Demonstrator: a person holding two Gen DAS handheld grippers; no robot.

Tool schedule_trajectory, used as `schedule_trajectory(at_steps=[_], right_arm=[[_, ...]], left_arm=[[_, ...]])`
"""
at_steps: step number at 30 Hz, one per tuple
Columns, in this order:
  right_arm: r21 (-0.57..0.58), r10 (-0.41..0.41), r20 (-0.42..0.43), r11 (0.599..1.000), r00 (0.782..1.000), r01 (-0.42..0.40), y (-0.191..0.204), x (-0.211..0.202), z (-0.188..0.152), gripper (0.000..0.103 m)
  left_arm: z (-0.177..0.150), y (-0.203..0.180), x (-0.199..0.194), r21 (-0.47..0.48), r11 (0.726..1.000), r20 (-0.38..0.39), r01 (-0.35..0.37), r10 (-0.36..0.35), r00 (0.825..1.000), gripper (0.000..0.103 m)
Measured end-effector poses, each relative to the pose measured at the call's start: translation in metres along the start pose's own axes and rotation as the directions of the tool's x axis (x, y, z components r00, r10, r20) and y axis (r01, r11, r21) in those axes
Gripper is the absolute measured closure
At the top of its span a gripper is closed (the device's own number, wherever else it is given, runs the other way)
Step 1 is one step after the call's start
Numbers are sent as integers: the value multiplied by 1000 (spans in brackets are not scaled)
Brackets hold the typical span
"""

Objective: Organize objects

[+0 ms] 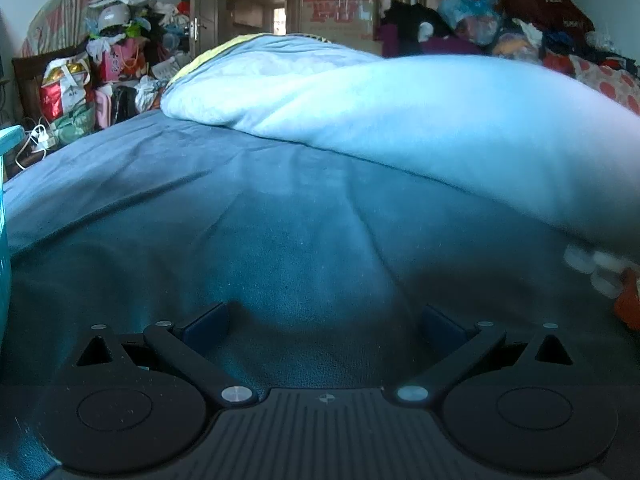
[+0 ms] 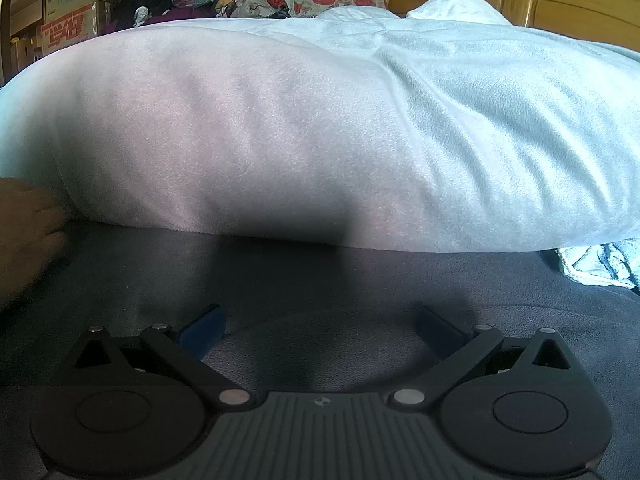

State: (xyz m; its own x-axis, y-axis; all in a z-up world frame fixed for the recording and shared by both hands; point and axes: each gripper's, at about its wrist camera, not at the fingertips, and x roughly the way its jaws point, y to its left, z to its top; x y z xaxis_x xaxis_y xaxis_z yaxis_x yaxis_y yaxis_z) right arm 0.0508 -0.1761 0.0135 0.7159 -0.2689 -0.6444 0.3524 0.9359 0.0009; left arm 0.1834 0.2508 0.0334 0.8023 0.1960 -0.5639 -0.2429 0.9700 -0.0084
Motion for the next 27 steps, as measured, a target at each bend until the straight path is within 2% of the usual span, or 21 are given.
schedule_trajectory(at_steps=[27], right_arm=[[0,0,-1,1000,1000,0,-2,10,4,0]], left_arm=[[0,7,4,-28,999,8,19,-19,1000,0]])
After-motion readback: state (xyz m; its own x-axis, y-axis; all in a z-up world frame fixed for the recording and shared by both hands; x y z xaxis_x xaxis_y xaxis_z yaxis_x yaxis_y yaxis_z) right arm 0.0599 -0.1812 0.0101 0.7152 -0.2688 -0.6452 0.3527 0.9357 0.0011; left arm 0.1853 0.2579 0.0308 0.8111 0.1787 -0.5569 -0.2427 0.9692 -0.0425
